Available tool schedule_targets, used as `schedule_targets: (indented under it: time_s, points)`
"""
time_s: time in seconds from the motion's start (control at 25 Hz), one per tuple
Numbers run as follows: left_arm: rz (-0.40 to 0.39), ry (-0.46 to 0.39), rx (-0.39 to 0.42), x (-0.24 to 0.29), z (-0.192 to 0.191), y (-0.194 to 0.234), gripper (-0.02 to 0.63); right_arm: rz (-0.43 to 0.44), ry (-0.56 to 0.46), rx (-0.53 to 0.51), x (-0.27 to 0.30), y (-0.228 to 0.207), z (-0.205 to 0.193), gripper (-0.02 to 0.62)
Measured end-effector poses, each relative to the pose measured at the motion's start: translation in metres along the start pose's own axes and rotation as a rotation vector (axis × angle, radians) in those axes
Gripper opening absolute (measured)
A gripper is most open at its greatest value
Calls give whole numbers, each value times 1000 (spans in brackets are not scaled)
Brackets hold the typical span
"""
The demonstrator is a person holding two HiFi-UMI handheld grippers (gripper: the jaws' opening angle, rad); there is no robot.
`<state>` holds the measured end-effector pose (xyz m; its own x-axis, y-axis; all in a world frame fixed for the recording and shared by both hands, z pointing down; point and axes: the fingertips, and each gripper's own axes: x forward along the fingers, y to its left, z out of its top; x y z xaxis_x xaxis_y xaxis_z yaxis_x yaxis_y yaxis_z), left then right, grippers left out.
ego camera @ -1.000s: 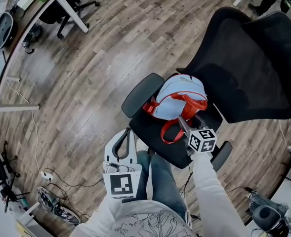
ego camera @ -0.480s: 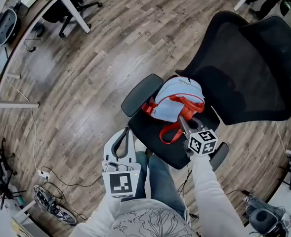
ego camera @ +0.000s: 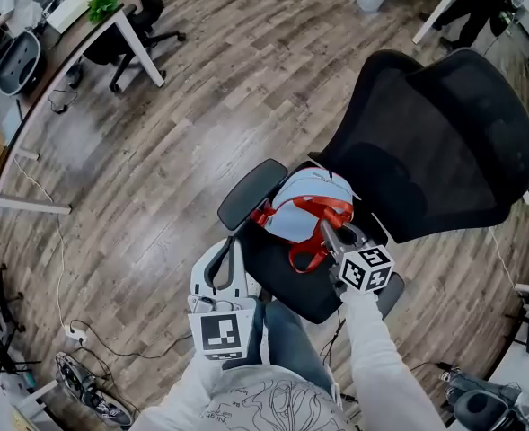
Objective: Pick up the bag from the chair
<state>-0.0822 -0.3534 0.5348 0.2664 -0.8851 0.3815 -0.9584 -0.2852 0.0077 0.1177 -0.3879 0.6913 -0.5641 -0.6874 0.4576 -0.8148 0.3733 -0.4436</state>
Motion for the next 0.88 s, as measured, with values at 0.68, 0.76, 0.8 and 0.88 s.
schedule_targets:
  time_s: [0.68, 0.76, 0.8, 0.88]
  points:
    - [45, -177, 19, -20, 82, 15, 6, -95, -313, -68, -84, 60, 130, 26]
    - [42, -213, 21, -22, 99, 15, 6, -109, -360, -115, -98, 74, 155, 26]
    - [40, -222, 22, -26, 106, 15, 6, -117, -381, -135, -106, 82, 166, 26]
    - [38, -226, 18, -35, 118, 14, 6, -131, -421, -160, -123, 99, 187, 26]
